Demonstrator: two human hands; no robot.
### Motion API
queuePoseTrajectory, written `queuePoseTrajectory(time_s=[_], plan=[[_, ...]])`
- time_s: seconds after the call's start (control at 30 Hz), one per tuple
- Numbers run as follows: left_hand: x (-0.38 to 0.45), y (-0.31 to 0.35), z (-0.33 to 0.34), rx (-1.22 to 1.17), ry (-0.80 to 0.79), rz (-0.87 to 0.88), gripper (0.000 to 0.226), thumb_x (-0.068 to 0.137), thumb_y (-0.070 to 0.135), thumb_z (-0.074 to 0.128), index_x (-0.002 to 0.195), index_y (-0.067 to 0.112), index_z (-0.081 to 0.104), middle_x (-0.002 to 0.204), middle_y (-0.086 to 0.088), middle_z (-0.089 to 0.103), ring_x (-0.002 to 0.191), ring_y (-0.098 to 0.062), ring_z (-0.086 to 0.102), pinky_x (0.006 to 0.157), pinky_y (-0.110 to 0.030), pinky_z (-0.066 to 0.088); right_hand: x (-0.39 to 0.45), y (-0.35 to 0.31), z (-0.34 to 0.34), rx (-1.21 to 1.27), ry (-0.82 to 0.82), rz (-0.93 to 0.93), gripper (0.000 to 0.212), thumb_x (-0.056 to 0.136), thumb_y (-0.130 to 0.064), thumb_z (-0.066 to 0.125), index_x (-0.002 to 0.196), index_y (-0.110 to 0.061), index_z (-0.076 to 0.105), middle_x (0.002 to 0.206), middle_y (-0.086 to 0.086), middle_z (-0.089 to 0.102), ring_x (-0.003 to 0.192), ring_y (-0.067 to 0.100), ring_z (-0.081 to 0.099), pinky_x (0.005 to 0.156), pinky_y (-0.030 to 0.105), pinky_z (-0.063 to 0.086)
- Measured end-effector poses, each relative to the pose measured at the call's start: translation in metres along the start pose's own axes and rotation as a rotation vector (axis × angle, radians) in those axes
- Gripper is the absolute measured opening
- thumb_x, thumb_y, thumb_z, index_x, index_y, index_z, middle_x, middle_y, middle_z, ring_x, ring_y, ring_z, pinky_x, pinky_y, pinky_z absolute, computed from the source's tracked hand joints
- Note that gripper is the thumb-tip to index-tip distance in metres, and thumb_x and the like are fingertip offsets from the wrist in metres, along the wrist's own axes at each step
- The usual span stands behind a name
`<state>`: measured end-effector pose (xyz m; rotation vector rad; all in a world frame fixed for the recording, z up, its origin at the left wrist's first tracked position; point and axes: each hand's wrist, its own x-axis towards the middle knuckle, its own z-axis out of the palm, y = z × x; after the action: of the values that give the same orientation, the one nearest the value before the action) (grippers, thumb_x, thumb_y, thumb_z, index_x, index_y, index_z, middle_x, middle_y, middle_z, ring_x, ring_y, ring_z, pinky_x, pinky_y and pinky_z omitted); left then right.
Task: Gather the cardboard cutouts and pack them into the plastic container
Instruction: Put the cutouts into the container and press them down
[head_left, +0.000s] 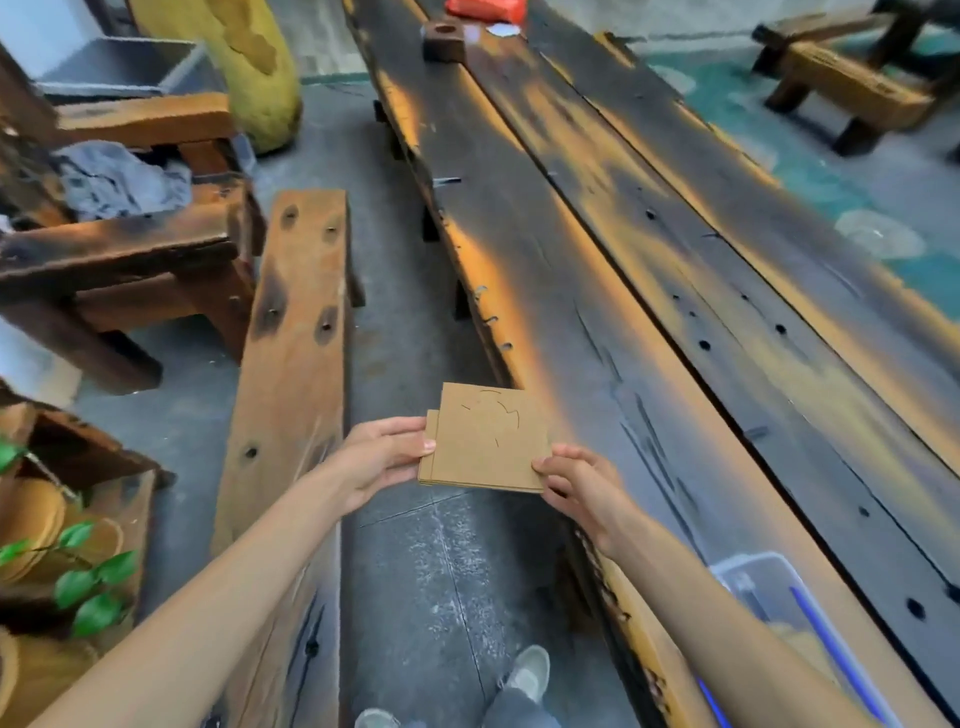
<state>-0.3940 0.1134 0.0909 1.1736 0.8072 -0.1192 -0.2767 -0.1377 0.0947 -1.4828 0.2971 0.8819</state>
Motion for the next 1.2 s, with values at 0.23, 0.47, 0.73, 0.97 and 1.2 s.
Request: queuePoseTrajectory(time_s=[0.23,0.47,0.73,0.97,1.2], plan=[[0.028,-0.016,0.107,0.172,-0.181,-0.074,0.039,0.085,-0.003,0.075,0.121,0.011,0.069,0.108,-0.004,0.082,0.098,-0.017,0.079,0.077,-0.029,0.063,-0.021,0.026,-0.105,0.091,0.182,0.019,0.032,0.084,-0.002,0.073,0.114,-0.009,0.063,0.110,0.013,0.076,0.095,0.021,0.073,0.077,0.026,0.057],[0.041,-0.030,0.218,0.338,-0.285,-0.135,0.045,0.087,-0.004,0.074,0.129,0.009,0.065,0.120,-0.010,0.077,0.106,-0.022,0.075,0.076,-0.030,0.063,-0.041,0.044,-0.193,0.187,0.375,0.034,0.026,0.085,-0.001,0.073,0.108,-0.010,0.064,0.103,0.010,0.077,0.084,0.016,0.074,0.066,0.021,0.057],[0.047,-0.053,0.304,0.493,-0.385,-0.138,0.044,0.087,-0.005,0.073,0.129,0.006,0.065,0.120,-0.013,0.076,0.104,-0.026,0.076,0.087,-0.037,0.062,-0.066,0.069,-0.261,0.275,0.480,0.037,0.034,0.086,-0.005,0.074,0.118,-0.005,0.063,0.114,0.013,0.077,0.104,0.022,0.075,0.086,0.029,0.060],[0.036,-0.083,0.371,0.691,-0.513,-0.110,0.044,0.084,-0.008,0.076,0.124,0.006,0.065,0.117,-0.012,0.075,0.104,-0.024,0.074,0.076,-0.029,0.063,-0.095,0.109,-0.304,0.171,0.673,0.145,0.033,0.082,-0.013,0.075,0.112,-0.007,0.064,0.109,0.011,0.073,0.102,0.023,0.071,0.095,0.040,0.060],[0.028,-0.129,0.405,0.907,-0.640,-0.037,0.039,0.081,-0.009,0.078,0.114,0.009,0.068,0.109,-0.011,0.068,0.089,-0.019,0.071,0.068,-0.023,0.062,-0.130,0.144,-0.315,-0.091,0.786,0.313,0.028,0.075,-0.016,0.078,0.098,-0.008,0.063,0.088,0.005,0.067,0.084,0.024,0.062,0.080,0.042,0.054]])
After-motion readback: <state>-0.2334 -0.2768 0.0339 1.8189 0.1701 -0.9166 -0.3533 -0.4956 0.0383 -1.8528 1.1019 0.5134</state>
